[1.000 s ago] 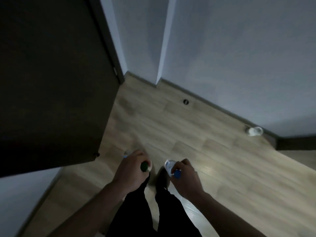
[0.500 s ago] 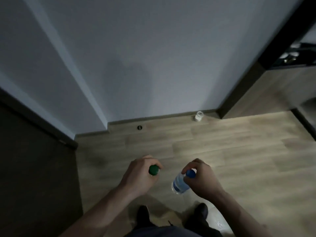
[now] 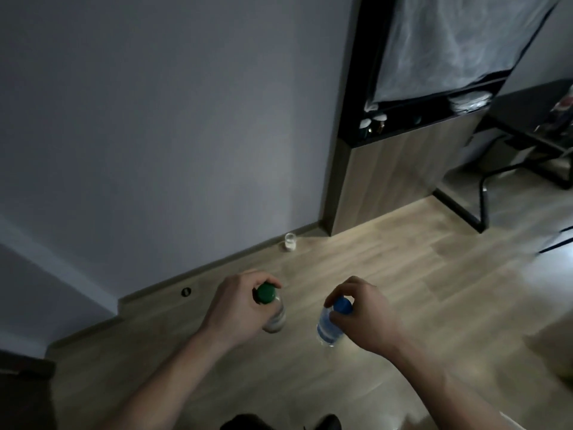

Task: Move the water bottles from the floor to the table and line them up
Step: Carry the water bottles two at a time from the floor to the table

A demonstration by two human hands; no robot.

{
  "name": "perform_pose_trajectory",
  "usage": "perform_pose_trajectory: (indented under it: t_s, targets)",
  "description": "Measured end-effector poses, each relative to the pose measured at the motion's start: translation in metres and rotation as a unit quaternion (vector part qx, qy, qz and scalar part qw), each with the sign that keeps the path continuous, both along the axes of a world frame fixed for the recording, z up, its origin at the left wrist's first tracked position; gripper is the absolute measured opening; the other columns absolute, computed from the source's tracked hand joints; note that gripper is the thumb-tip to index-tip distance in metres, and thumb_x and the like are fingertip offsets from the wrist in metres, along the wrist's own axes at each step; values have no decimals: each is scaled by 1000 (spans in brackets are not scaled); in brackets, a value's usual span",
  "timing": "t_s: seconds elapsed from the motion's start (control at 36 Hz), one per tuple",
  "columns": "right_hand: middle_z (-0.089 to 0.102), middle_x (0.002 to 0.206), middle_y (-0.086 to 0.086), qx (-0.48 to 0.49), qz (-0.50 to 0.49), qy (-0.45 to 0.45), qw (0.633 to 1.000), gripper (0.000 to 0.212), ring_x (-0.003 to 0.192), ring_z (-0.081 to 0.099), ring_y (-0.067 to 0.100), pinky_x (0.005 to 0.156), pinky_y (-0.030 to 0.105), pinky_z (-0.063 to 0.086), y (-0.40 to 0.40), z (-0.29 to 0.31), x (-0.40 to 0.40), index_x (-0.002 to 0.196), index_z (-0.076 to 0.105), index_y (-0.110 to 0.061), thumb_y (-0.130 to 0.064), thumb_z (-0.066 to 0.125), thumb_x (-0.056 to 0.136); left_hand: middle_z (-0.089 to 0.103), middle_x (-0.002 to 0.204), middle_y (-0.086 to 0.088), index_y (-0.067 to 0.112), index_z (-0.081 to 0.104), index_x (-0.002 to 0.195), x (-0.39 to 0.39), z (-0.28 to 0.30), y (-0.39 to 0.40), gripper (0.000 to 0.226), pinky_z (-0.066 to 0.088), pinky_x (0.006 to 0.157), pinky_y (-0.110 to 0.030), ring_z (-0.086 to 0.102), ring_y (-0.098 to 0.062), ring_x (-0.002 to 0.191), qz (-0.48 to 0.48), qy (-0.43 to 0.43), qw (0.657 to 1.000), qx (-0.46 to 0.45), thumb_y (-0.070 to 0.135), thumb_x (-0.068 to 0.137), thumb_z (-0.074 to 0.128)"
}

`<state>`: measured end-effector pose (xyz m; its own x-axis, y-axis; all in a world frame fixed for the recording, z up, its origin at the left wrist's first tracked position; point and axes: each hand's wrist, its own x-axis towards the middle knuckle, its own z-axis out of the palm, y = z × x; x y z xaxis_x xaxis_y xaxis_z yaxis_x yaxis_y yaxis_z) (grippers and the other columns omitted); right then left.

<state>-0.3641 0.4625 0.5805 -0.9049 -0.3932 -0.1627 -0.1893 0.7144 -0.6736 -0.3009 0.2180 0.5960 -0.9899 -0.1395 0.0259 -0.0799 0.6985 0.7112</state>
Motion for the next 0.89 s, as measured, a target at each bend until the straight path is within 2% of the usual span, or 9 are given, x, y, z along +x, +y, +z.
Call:
perform_pose_trajectory:
  t_s: [0.08, 0.19, 0.31, 0.39, 0.5, 0.58, 0.72, 0.78, 0.89]
  targets:
    - [58, 92, -16, 8, -13, 18, 1000, 16, 81, 59, -1, 54, 16, 43, 40, 14, -20, 78, 72, -40, -27, 67, 69, 69, 87, 26, 38, 73, 90, -27, 13, 35, 24, 49, 70, -15, 64, 5, 82, -12, 12, 1000, 2, 34, 67, 80]
    - [58, 96, -17, 15, -34, 37, 999, 17, 74, 58, 1, 55, 14, 41, 89, 31, -44, 84, 73, -38, -23, 69, 77, 68, 80, 29, 41, 73, 91, -64, 30, 76, 29, 44, 64, -7, 63, 7, 77, -34, 26, 999, 1, 27, 69, 85]
    - [61, 96, -15, 3, -78, 38, 996, 18, 70, 59, 1, 58, 13, 43, 130, 42, -71, 84, 74, -36, -19, 70, 78, 68, 81, 28, 39, 75, 94, -104, 43, 114, 30, 45, 61, -9, 65, 2, 73, -68, 29, 997, 13, 23, 70, 85]
    - [60, 96, -16, 1, -98, 35, 995, 18, 72, 60, 4, 58, 16, 45, 159, 46, -92, 85, 72, -38, -21, 71, 79, 69, 83, 26, 41, 73, 96, -137, 50, 140, 31, 49, 62, -13, 66, 1, 75, -96, 23, 995, 15, 25, 72, 84]
    - [60, 94, -17, 1, -130, 44, 990, 19, 70, 60, 3, 56, 17, 45, 196, 48, -125, 82, 69, -42, -24, 71, 78, 66, 84, 31, 42, 72, 98, -186, 53, 175, 31, 46, 61, -9, 64, 4, 76, -126, 22, 992, 18, 26, 75, 84]
    - [60, 96, -18, 7, -150, 45, 988, 20, 75, 62, 4, 63, 23, 54, 222, 51, -156, 83, 71, -41, -21, 71, 78, 64, 88, 36, 39, 72, 98, -228, 52, 203, 29, 45, 63, -6, 63, 7, 80, -152, 25, 988, 23, 24, 76, 84]
    - [61, 100, -19, 35, -165, 42, 985, 20, 80, 63, 4, 70, 24, 57, 265, 57, -215, 86, 71, -40, -21, 70, 80, 69, 86, 27, 38, 71, 95, -304, 47, 252, 25, 50, 66, -13, 65, 4, 82, -181, 25, 983, 16, 28, 75, 81]
    - [62, 98, -18, 40, -185, 43, 981, 21, 80, 62, 4, 69, 23, 56, 283, 60, -240, 84, 71, -41, -21, 70, 79, 70, 87, 24, 38, 71, 94, -336, 48, 272, 24, 53, 69, -18, 66, 2, 82, -194, 24, 980, 18, 28, 75, 80]
    - [62, 93, -21, 25, -230, 52, 971, 20, 78, 63, 2, 67, 24, 56, 322, 67, -283, 80, 70, -42, -22, 70, 77, 69, 87, 23, 40, 69, 92, -400, 49, 312, 24, 52, 67, -18, 66, -1, 80, -230, 22, 973, 17, 27, 74, 79]
